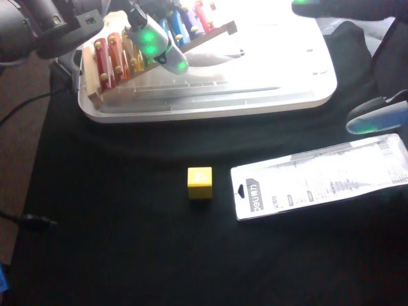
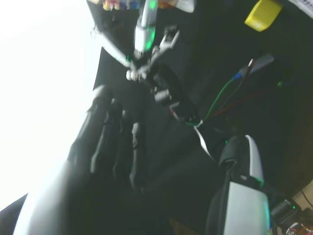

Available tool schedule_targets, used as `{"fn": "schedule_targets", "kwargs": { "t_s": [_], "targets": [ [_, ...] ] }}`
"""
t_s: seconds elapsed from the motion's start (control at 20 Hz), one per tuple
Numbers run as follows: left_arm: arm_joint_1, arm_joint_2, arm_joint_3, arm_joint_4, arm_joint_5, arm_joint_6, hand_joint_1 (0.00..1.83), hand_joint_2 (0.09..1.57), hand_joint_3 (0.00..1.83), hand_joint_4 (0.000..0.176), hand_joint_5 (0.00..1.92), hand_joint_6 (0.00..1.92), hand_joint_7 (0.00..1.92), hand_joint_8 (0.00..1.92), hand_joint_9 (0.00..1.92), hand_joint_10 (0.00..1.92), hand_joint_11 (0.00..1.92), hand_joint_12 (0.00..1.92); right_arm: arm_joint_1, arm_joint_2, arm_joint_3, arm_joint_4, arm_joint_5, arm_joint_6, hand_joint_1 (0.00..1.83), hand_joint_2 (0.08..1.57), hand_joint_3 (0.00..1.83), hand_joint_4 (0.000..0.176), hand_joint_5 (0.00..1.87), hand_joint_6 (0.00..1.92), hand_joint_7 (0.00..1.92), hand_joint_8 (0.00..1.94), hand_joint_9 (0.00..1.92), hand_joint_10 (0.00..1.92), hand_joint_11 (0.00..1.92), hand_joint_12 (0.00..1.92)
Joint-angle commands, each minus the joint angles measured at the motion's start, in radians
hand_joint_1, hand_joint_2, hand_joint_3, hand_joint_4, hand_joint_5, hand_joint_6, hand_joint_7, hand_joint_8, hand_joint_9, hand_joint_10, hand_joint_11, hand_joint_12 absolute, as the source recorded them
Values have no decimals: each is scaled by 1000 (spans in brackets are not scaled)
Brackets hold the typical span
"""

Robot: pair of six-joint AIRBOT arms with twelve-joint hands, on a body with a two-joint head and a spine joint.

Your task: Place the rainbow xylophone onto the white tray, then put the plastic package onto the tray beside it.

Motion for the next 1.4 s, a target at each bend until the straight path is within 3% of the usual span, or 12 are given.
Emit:
{"fn": "schedule_targets", "kwargs": {
  "t_s": [0.0,0.4,0.65,0.7,0.8,0.85,1.0,1.1,1.15,1.2,1.25,1.35],
  "targets": [
    [-6,-6,6,-14,-64,-11,963,868,0,0,510,8,562,3,483,2,0,852,21,-1,0,65,102,9,957,806,0,11,327,2,338,3,330,0,334,107],
    [-4,-25,33,-9,-17,-10,1001,746,0,0,355,0,409,0,371,0,57,689,53,-1,-6,44,102,10,937,829,5,10,339,5,362,8,348,7,360,111],
    [-4,-33,46,6,13,-10,927,692,0,98,36,3,81,4,139,3,0,602,72,-1,-10,34,102,10,921,844,7,9,330,0,361,3,347,2,347,98],
    [-4,-34,46,9,15,-10,935,684,0,81,39,8,81,7,133,4,0,574,74,-1,-10,32,102,10,922,847,7,11,327,0,359,2,347,2,348,98],
    [-4,-36,46,14,15,-10,889,682,0,112,1,0,13,3,57,2,0,344,75,-1,-11,31,102,10,925,841,3,8,325,1,367,4,354,4,367,106],
    [-4,-36,45,15,15,-10,898,683,0,83,0,0,14,2,49,0,0,312,75,-1,-12,30,102,10,922,839,2,13,327,1,368,4,355,5,366,105],
    [-5,-27,31,8,-17,-11,838,713,6,90,0,0,0,0,1,0,0,35,75,0,-13,30,102,10,895,837,1,41,297,0,314,0,293,0,320,83],
    [-9,2,-7,-1,-65,-12,783,731,11,107,0,0,0,0,0,0,0,0,75,1,-16,30,101,10,851,823,0,61,267,0,284,0,249,0,288,70],
    [-13,16,-25,-2,-87,-12,758,725,7,155,0,0,0,0,0,0,0,0,75,1,-17,30,101,10,798,813,0,79,213,0,255,0,205,0,269,63],
    [-19,39,-53,-5,-123,-12,762,719,3,161,0,0,0,0,0,0,0,0,75,2,-19,29,101,12,778,798,0,77,179,0,239,0,178,0,256,58],
    [-24,67,-85,-6,-157,-11,810,727,5,140,0,0,0,0,0,0,0,0,75,4,-21,27,100,20,741,777,0,101,112,0,203,0,141,0,235,50],
    [-38,122,-145,-14,-197,10,828,718,0,175,0,0,0,0,0,0,0,0,75,12,-23,17,91,35,691,737,0,89,17,0,143,0,91,0,178,29]
  ]
}}
